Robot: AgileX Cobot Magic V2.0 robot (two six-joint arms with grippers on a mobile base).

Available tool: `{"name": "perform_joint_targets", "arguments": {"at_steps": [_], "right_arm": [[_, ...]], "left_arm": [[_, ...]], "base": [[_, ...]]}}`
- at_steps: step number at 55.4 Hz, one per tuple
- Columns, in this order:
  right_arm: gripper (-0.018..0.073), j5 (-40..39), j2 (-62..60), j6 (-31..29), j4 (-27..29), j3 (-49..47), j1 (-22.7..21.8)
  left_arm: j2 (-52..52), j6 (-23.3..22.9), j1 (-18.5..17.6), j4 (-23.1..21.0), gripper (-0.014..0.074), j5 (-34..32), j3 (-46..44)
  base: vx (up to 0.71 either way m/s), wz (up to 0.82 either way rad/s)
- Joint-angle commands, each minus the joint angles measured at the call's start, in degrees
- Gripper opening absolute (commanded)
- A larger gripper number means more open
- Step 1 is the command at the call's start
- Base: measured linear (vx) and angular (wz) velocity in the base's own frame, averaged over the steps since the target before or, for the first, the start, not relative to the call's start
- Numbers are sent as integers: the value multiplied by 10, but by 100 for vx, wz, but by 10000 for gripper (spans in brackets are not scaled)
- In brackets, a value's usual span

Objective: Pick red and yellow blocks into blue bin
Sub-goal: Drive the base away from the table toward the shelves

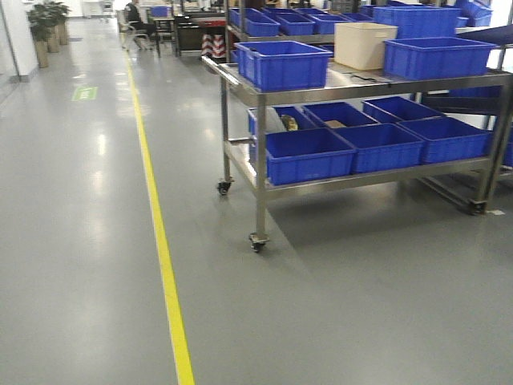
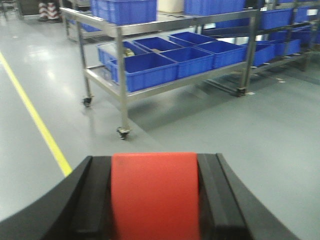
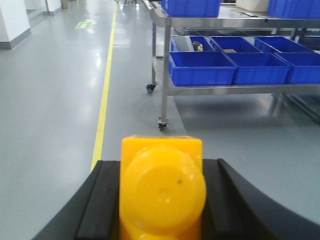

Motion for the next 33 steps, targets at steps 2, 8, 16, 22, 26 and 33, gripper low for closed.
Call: {"name": "perform_joint_targets", "arguments": {"at_steps": [2,8,16,22,26,33], "right_arm": [[-10,-46,3,-3,-8,-17,-2],[-10,-46,3,-3,-8,-17,-2],[-10,-46,3,-3,-8,-17,-2],[-10,-46,3,-3,-8,-17,-2],[-10,-46,3,-3,-8,-17,-2],[-10,-46,3,-3,-8,-17,-2]], "left_arm": [[0,-5,-3,-3,2,-49,-15],[0,-5,-3,-3,2,-49,-15],[0,-5,-3,-3,2,-49,-15],[0,-5,-3,-3,2,-49,-15],[0,-5,-3,-3,2,-49,-15],[0,-5,-3,-3,2,-49,-15]], "base": [[29,31],[30,28],[33,17],[35,0],[37,-15],[41,-30]]}}
